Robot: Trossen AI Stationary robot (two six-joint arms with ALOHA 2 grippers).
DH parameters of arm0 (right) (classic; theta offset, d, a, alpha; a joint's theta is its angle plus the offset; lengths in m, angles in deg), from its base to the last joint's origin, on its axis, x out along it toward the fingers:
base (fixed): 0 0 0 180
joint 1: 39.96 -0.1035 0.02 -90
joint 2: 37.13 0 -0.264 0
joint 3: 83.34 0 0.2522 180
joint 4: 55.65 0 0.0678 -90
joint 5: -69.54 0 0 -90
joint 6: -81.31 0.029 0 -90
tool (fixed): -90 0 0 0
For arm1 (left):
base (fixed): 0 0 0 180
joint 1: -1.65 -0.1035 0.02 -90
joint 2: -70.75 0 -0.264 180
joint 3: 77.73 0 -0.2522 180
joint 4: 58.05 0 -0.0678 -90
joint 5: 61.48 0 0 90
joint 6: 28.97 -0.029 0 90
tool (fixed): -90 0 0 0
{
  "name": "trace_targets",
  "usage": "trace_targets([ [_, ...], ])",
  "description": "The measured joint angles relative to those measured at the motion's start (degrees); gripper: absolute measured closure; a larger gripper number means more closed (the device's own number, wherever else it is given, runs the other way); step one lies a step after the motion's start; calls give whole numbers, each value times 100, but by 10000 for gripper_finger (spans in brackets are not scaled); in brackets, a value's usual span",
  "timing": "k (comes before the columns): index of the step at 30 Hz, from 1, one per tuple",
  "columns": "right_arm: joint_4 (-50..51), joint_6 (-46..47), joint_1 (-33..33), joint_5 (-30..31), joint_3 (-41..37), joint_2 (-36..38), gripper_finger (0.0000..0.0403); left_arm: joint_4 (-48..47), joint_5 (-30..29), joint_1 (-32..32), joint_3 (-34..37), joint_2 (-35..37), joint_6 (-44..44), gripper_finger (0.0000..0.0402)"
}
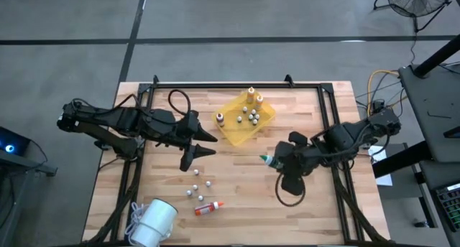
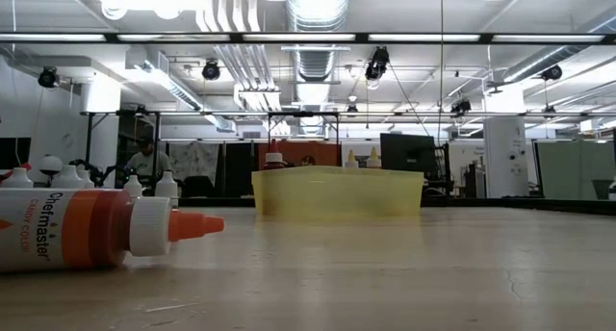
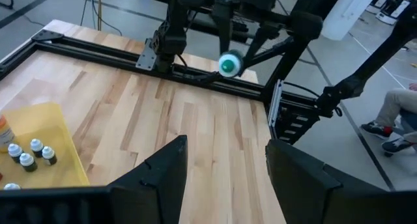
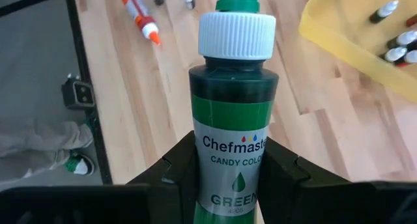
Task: Pick & Place food coloring
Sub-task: Put the large green food coloring bottle into the yellow bin
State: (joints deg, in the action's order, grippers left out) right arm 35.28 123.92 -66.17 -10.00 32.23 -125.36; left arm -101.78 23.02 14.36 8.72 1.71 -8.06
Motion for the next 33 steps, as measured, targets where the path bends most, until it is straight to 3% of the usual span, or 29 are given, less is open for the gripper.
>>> trace_targets([
  [6, -110, -387, 360, -1, 188, -2, 296, 206, 5, 0, 0, 0, -26, 223],
  [18, -1479, -1263, 954, -6, 499, -2, 296, 969, 6, -5, 0, 0, -464, 223],
  [33, -2331, -1656, 1148, 142, 548, -2, 296, 1647, -63, -218, 0, -13, -752, 223],
])
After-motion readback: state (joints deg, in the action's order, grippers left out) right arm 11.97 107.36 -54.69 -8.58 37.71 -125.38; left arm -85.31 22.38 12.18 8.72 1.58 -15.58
